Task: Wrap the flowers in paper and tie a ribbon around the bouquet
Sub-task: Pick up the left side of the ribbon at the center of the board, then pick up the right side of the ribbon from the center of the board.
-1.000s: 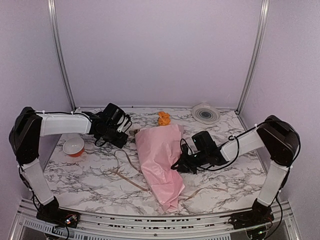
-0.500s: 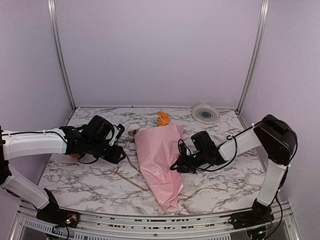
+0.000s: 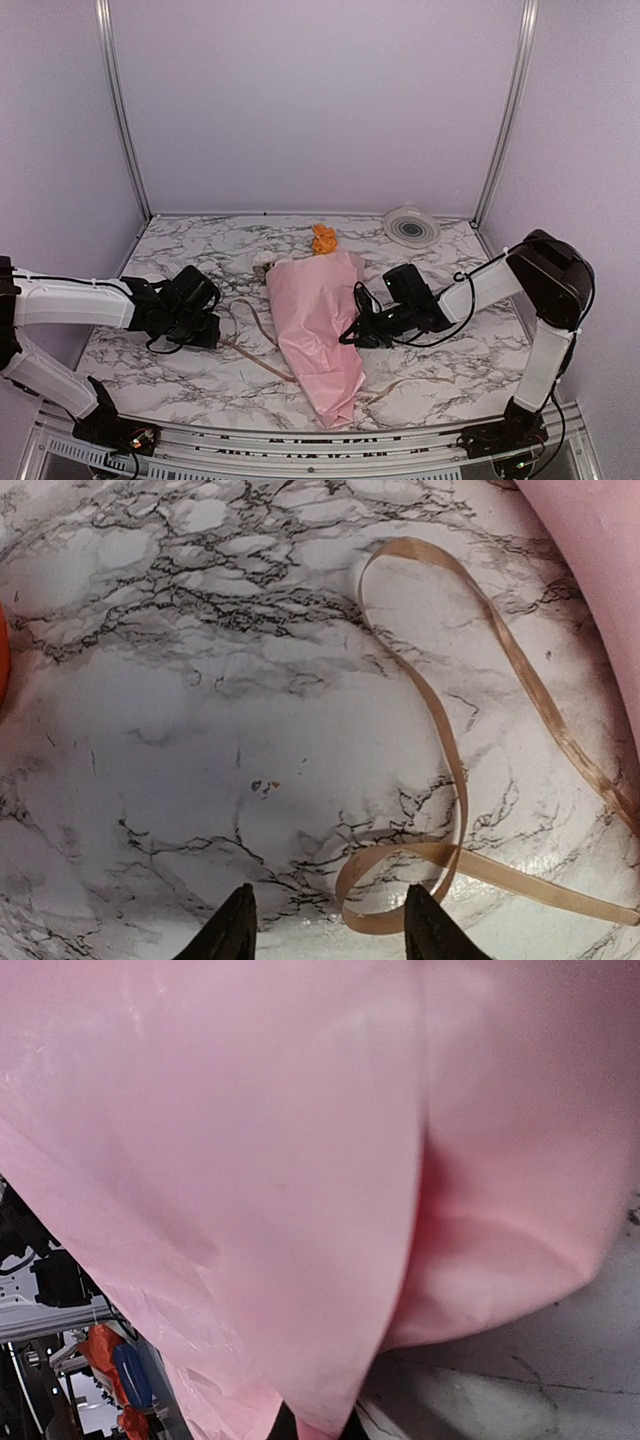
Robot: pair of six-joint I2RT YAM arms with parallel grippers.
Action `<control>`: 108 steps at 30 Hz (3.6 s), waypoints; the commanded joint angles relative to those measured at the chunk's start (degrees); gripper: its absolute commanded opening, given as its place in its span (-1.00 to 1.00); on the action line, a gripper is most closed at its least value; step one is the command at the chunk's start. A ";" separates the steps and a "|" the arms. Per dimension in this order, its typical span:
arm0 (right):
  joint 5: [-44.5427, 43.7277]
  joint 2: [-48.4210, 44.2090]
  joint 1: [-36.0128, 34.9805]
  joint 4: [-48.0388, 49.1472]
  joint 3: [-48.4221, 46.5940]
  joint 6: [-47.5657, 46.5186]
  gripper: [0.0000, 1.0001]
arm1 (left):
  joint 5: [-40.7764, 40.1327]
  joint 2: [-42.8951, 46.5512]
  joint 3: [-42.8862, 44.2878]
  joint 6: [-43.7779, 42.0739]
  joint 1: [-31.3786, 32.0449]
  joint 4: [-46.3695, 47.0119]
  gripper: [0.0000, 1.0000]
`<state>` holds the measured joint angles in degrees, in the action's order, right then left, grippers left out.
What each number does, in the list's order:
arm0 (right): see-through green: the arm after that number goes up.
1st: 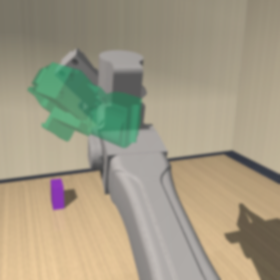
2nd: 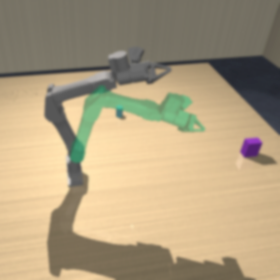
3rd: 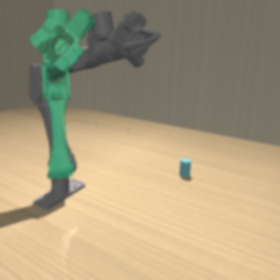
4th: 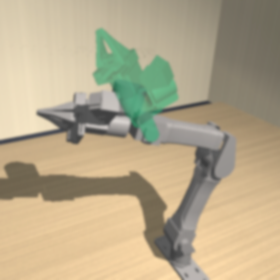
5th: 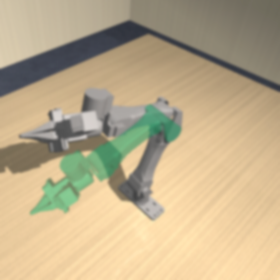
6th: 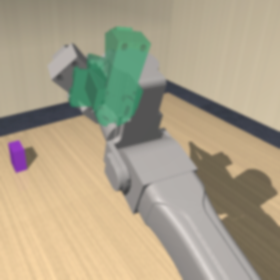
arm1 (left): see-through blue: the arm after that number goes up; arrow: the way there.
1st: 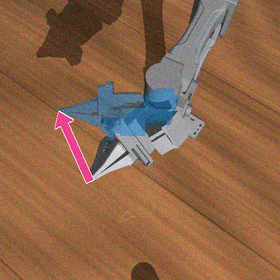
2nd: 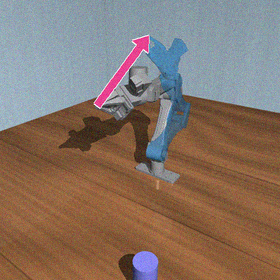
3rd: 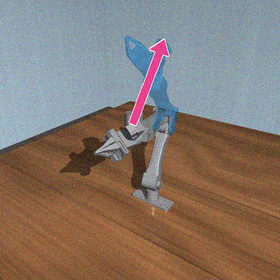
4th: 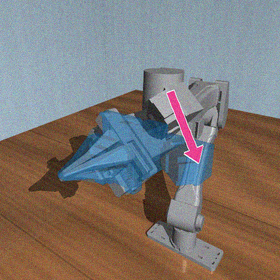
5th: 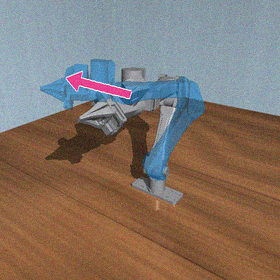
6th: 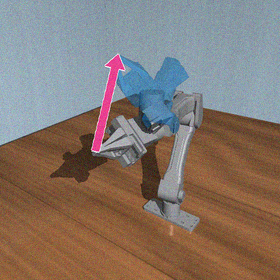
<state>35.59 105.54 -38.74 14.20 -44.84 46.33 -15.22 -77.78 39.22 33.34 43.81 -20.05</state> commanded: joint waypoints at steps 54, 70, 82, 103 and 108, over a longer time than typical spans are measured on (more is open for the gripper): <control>-8.32 -9.85 -0.81 -13.20 -0.40 -3.87 -0.67 | 17.78 -41.25 46.47 -21.30 13.66 -6.91 -1.00; -36.95 -26.00 0.84 -61.77 -9.55 -15.78 -0.05 | 18.47 -42.99 49.31 -22.92 13.67 -9.79 -1.00; -31.84 -21.60 0.69 -70.32 -5.96 -20.47 0.30 | 18.63 -43.14 49.47 -23.24 13.67 -9.84 -1.00; -30.83 -13.51 -1.16 -66.10 -5.44 -27.65 -0.66 | 18.75 -43.41 49.56 -23.39 13.67 -9.92 -1.00; -34.83 -15.36 -0.84 -66.49 -6.85 -26.74 -1.00 | 18.88 -43.40 49.55 -23.50 13.67 -9.90 -1.00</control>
<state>4.40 90.83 -39.29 -53.87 -50.06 18.81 2.55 -119.98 87.72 10.59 57.08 -27.55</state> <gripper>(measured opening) 0.010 0.004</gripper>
